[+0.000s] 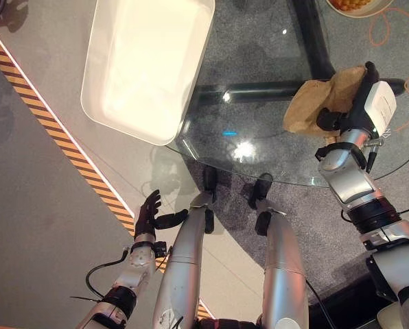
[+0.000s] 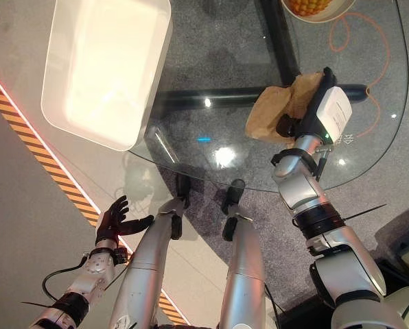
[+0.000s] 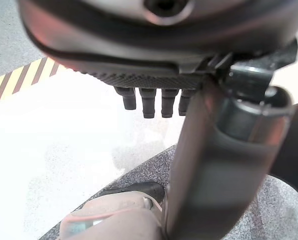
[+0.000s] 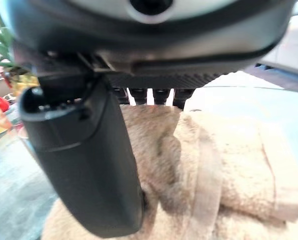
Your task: Wipe the table with a cloth and put it in the basket.
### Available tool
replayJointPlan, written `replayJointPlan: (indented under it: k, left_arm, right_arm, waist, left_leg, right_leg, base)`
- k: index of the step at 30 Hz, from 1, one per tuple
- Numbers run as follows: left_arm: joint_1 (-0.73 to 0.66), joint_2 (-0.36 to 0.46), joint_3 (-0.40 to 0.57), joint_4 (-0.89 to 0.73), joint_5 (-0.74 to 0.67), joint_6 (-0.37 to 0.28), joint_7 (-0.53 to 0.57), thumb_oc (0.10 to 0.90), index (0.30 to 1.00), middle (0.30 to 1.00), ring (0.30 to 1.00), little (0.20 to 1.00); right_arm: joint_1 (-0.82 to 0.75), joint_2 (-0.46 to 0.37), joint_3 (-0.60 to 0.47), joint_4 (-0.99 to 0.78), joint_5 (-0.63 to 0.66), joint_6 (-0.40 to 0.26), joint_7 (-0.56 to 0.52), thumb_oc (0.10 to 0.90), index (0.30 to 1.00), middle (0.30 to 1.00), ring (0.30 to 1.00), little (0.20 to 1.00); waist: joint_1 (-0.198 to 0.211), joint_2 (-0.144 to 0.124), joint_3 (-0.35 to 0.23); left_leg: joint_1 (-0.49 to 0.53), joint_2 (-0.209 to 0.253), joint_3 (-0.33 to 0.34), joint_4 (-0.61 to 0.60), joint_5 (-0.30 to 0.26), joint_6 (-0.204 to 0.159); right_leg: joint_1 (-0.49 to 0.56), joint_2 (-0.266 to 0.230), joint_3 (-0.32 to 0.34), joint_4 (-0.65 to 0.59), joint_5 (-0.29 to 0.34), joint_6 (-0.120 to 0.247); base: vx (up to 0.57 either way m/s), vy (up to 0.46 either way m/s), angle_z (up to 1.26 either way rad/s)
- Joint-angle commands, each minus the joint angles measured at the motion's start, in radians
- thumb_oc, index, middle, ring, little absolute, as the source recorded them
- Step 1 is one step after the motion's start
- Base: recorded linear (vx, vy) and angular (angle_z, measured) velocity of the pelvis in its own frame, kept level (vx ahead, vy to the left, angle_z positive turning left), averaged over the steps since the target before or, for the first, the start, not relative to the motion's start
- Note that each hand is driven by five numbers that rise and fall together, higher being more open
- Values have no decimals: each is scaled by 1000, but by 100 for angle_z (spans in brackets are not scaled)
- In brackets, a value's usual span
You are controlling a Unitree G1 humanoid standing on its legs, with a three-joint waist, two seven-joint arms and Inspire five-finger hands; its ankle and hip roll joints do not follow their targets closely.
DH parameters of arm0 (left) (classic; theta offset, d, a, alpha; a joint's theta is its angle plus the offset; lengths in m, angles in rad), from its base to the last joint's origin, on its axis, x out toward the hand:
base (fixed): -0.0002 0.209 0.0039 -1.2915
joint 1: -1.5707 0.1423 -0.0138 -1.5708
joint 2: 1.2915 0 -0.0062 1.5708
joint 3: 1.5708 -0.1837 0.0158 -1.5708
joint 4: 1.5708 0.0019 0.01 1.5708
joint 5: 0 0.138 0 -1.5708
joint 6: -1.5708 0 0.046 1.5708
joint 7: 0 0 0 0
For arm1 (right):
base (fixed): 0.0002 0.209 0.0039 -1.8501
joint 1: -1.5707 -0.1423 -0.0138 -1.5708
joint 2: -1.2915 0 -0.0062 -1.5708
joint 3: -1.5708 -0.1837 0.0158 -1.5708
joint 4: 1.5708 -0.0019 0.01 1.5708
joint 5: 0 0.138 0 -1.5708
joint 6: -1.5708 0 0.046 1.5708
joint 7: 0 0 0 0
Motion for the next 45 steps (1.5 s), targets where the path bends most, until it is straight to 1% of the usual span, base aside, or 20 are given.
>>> replayJointPlan:
  k: [1, 6, 7, 8, 9, 10, 11, 12, 14, 19, 24, 27, 37, 40, 42, 45]
  left_arm:
    - [73, -30, -48, 7, 0, -6, 26, 800, 900, 900, 900, 900]
    - [68, -32, -49, 8, 1, -6, 26, 800, 900, 900, 900, 900]
    - [68, -31, -47, 8, 1, -7, 24, 800, 900, 900, 900, 900]
    - [67, -29, -44, 7, 1, -7, 16, 800, 900, 900, 900, 900]
    - [66, -28, -42, 6, 1, -5, 14, 800, 900, 900, 900, 900]
    - [66, -28, -39, 7, 5, -5, 8, 800, 900, 900, 900, 900]
    - [66, -29, -39, 8, 7, -5, 6, 800, 900, 900, 900, 900]
    - [63, -27, -39, 7, 6, -1, 4, 800, 900, 900, 900, 900]
    - [64, -28, -36, 9, 8, 4, 2, 800, 900, 900, 900, 900]
    - [69, -32, -43, 3, 15, 10, 13, 800, 900, 900, 900, 900]
    - [70, -36, -46, -6, 16, 8, 16, 800, 900, 900, 900, 900]
    - [72, -38, -47, -15, 16, 4, 27, 800, 900, 900, 900, 900]
    - [67, -47, -9, -18, -9, -65, 104, 800, 900, 900, 900, 900]
    - [72, -57, 19, -24, -60, -123, 168, 800, 900, 900, 900, 900]
    - [76, -57, 64, -42, -83, -161, 214, 800, 900, 900, 900, 900]
    - [81, -50, 118, -93, -45, -202, 297, 800, 900, 900, 900, 900]
  right_arm:
    - [-26, -49, -25, 17, 18, 1, -71, 800, 900, 900, 900, 900]
    - [-48, -32, -4, 46, 87, -24, 1, 800, 900, 900, 900, 900]
    - [-52, -29, 0, 50, 141, -34, 22, 800, 900, 900, 900, 900]
    - [-50, -15, 5, 56, 211, -69, 92, 800, 900, 900, 900, 900]
    - [-49, -13, 6, 54, 228, -78, 109, 800, 900, 900, 900, 900]
    - [-50, -4, 11, 41, 307, -104, 173, 800, 900, 900, 900, 900]
    - [-51, 4, 14, 37, 311, -111, 192, 163, 354, 354, 354, 263]
    - [-52, 11, 19, 31, 300, -119, 204, 100, 300, 300, 300, 200]
    - [-56, 16, 27, 25, 312, -142, 228, 100, 300, 300, 300, 200]
    - [-71, 32, 35, 6, 301, -161, 237, 100, 300, 300, 300, 200]
    - [-96, 51, 44, -9, 276, -145, 254, 100, 300, 300, 300, 200]
    - [-101, 65, 54, -27, 249, -123, 265, 100, 300, 300, 300, 200]
    - [-118, 95, 71, -15, 222, -83, 251, 100, 300, 300, 300, 200]
    - [-116, 98, 73, -5, 224, -74, 247, 100, 300, 300, 300, 200]
    - [-109, 98, 71, 6, 231, -78, 237, 100, 300, 300, 300, 200]
    - [-92, 101, 62, 8, 239, -81, 221, 100, 300, 300, 300, 200]
  waist:
    - [26, 51, -23]
    - [32, 55, -23]
    - [34, 55, -23]
    - [37, 56, -23]
    - [38, 56, -23]
    - [40, 56, -23]
    - [41, 56, -23]
    - [42, 55, -23]
    - [45, 54, -23]
    - [50, 50, -23]
    - [56, 52, -23]
    - [60, 53, -23]
    - [73, 51, -23]
    - [77, 53, -23]
    - [81, 54, -23]
    - [87, 56, -23]
  left_leg:
    - [48, -13, 18, -7, -105, 8]
    - [47, -16, 16, -12, -100, 7]
    - [45, -16, 15, -12, -99, 7]
    - [45, -16, 14, -11, -97, 7]
    - [46, -17, 14, -12, -96, 6]
    - [49, -19, 13, -14, -93, 5]
    - [49, -20, 13, -13, -93, 5]
    - [48, -20, 13, -11, -93, 5]
    - [48, -21, 11, -7, -93, 5]
    - [46, -24, 8, -4, -93, 5]
    - [46, -26, 5, -9, -89, 7]
    - [48, -26, 3, -13, -87, 8]
    - [58, -29, -7, -19, -81, 4]
    - [64, -30, -9, -24, -80, 3]
    - [70, -30, -10, -25, -80, 1]
    - [82, -29, -11, -27, -81, -2]
  right_leg:
    - [-21, 63, -17, -23, 25, 16]
    - [-24, 63, -18, -24, 24, 12]
    - [-25, 63, -19, -23, 24, 11]
    - [-25, 61, -22, -21, 22, 9]
    - [-24, 60, -22, -22, 22, 8]
    - [-21, 60, -23, -25, 21, 5]
    - [-21, 59, -23, -25, 20, 3]
    - [-22, 58, -25, -22, 19, 2]
    - [-21, 57, -26, -20, 20, 1]
    - [-22, 58, -28, -17, 21, 1]
    - [-22, 58, -31, -17, 22, 2]
    - [-20, 57, -31, -15, 21, 2]
    - [-5, 55, -38, -19, 20, 3]
    - [-3, 54, -39, -17, 18, 2]
    - [4, 50, -40, -17, 14, 2]
    - [15, 46, -44, -13, 9, 3]
  base:
    - [0, 0, 0]
    - [0, 0, 0]
    - [0, 0, 0]
    - [0, 0, 0]
    - [-8, 33, 1]
    - [0, 0, 0]
    - [0, 0, 0]
    - [0, 0, 0]
    - [0, 0, 0]
    - [1, 3, 1]
    - [2, 27, 7]
    - [1, 11, 0]
    - [0, -1, 0]
    - [1, 0, 10]
    - [0, -9, 5]
    - [0, 0, 0]
